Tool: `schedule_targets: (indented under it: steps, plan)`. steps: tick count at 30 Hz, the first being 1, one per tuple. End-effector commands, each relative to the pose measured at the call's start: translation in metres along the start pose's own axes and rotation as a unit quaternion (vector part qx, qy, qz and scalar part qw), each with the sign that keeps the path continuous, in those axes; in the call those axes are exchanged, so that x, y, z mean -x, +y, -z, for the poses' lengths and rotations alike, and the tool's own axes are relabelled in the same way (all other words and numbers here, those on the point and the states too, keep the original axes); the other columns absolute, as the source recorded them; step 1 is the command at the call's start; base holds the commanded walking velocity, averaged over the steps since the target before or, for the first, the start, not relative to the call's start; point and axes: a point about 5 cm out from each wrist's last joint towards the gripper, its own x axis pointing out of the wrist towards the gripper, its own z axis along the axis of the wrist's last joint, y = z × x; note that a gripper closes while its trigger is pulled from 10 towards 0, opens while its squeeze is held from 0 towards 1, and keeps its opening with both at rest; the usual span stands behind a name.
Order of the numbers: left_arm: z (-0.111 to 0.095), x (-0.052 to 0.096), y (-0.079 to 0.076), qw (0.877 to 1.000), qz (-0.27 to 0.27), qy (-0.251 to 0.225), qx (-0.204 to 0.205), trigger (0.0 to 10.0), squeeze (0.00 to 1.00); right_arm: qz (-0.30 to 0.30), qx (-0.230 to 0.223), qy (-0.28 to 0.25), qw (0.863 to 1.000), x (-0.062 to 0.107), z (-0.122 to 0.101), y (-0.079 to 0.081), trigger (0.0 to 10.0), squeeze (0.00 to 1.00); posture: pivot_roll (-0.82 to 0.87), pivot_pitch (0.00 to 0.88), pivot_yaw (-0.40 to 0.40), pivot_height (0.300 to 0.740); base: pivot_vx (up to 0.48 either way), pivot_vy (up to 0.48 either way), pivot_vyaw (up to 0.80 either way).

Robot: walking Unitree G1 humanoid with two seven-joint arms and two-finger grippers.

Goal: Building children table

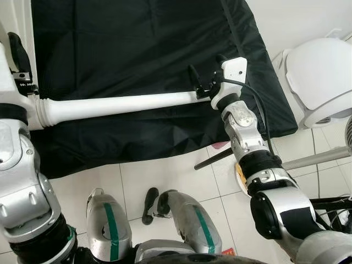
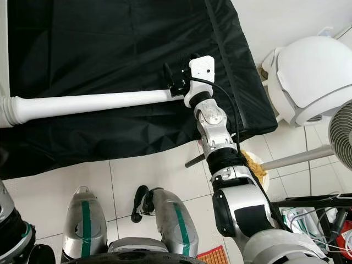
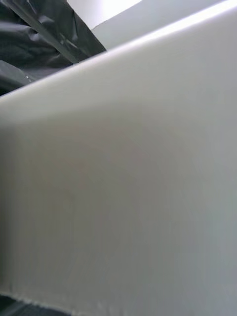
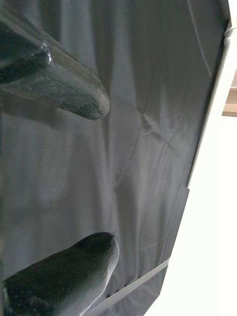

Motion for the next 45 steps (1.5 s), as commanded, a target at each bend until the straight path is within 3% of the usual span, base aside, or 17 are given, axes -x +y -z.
schedule_targets:
  steps: [1,8,17,24,25,28,29,40,41,43,44,45]
  plan:
    - [0.008,0.004,0.023,0.996,-0.075,0.02,-0.038,10.0,0.0,0.003,0.004,0.009,1.0,0.003,0.005,-0.005,10.0,0.0,0.41,0.106,-0.266,0.74,0.0,0.0,0.0]
    - [0.007,0.006,0.026,0.998,-0.043,-0.002,-0.043,10.0,0.0,-0.001,0.006,0.007,1.0,0.001,0.004,-0.004,10.0,0.0,0.41,0.103,-0.267,0.74,0.0,0.0,0.0]
    - [0.024,0.012,0.032,1.0,0.01,-0.013,-0.019,10.0,0.0,0.001,0.007,0.008,1.0,-0.001,0.004,-0.006,10.0,0.0,0.41,0.103,-0.268,0.74,0.0,0.0,0.0]
    - [0.024,0.012,0.03,0.999,0.042,-0.022,-0.013,10.0,0.0,0.002,0.009,0.008,1.0,-0.002,0.004,-0.007,10.0,0.0,0.41,0.101,-0.269,0.74,0.0,0.0,0.0]
    - [0.024,0.012,0.03,0.999,0.045,-0.028,-0.009,10.0,0.86,0.002,0.009,0.008,1.0,-0.002,0.004,-0.007,10.0,0.0,0.41,0.102,-0.27,0.74,0.0,0.0,0.0]
    - [0.023,0.012,0.031,0.998,0.047,-0.034,-0.007,10.0,0.86,0.001,0.009,0.007,1.0,-0.002,0.004,-0.007,10.0,0.0,0.41,0.102,-0.27,0.74,0.0,0.0,0.0]
    - [0.023,0.012,0.031,0.998,0.049,-0.036,-0.004,10.0,1.0,0.002,0.009,0.007,1.0,-0.002,0.004,-0.007,10.0,0.0,0.41,0.102,-0.27,0.74,0.0,0.0,0.0]
    - [0.017,0.009,0.034,0.996,0.062,-0.06,0.0,10.0,1.0,0.003,0.011,0.006,1.0,-0.002,0.004,-0.008,10.0,0.0,0.4,0.102,-0.264,0.74,0.0,0.0,0.0]
    - [0.013,0.009,0.031,0.994,0.092,-0.061,-0.008,10.0,0.71,0.004,0.011,0.006,1.0,-0.002,0.004,-0.008,10.0,0.0,0.4,0.103,-0.263,0.74,0.0,0.0,0.0]
    - [0.013,0.009,0.031,0.994,0.092,-0.061,-0.008,10.0,0.71,0.004,0.011,0.006,1.0,-0.002,0.004,-0.008,10.0,0.0,0.4,0.103,-0.263,0.74,0.0,0.0,0.0]
    - [0.01,0.01,0.028,0.991,0.117,-0.062,-0.018,10.0,0.0,0.004,0.011,0.006,1.0,-0.002,0.004,-0.008,10.0,0.0,0.4,0.103,-0.262,0.74,0.0,0.0,0.0]
    - [0.007,0.011,0.026,0.987,0.145,-0.062,-0.023,10.0,0.0,0.005,0.011,0.005,1.0,-0.002,0.004,-0.008,10.0,0.0,0.4,0.104,-0.26,0.74,0.0,0.0,0.0]
